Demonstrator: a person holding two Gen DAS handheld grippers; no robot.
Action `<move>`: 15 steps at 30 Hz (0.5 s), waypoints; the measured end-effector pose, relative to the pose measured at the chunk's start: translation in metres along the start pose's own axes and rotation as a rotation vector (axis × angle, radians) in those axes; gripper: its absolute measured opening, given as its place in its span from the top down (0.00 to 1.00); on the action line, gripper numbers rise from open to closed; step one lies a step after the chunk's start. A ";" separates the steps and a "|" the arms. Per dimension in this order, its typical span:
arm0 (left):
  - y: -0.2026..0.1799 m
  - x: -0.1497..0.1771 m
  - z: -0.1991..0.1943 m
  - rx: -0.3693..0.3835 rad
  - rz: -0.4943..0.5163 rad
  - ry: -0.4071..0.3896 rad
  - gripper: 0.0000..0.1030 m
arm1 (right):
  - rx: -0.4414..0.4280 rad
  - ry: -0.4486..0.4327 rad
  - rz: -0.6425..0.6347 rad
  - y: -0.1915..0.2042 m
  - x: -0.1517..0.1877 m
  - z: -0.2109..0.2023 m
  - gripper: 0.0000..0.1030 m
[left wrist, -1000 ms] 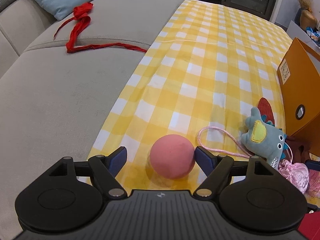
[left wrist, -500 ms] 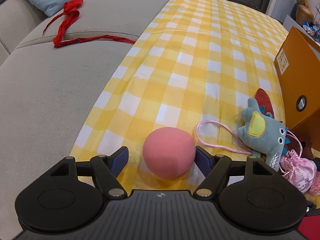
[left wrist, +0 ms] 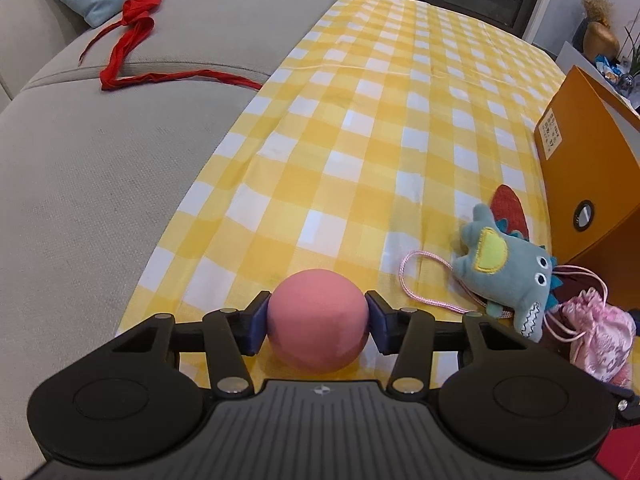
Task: Organize soft objects
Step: 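Grasp the pink ball with the left tool while the right tool grasps the pink embroidered pouch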
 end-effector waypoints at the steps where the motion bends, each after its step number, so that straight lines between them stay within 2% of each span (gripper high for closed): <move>1: 0.000 0.000 -0.001 0.002 0.001 0.001 0.45 | 0.001 -0.004 -0.002 0.000 -0.001 -0.002 0.49; 8: -0.002 -0.009 -0.017 0.012 -0.014 -0.028 0.45 | 0.021 -0.046 -0.033 0.000 -0.013 -0.025 0.50; 15: -0.005 -0.018 -0.035 0.028 -0.025 -0.066 0.45 | 0.055 -0.143 0.002 -0.013 -0.040 -0.065 0.50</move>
Point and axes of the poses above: each gripper's, at about its wrist camera, not at the fingertips, and z roughly the way its jaws point, y to its left, x to its underside, the point moved 8 cm from there along z, roughly the way its jaws point, and after that the axes turned 11 degrees about z, right-handed, at the moved point
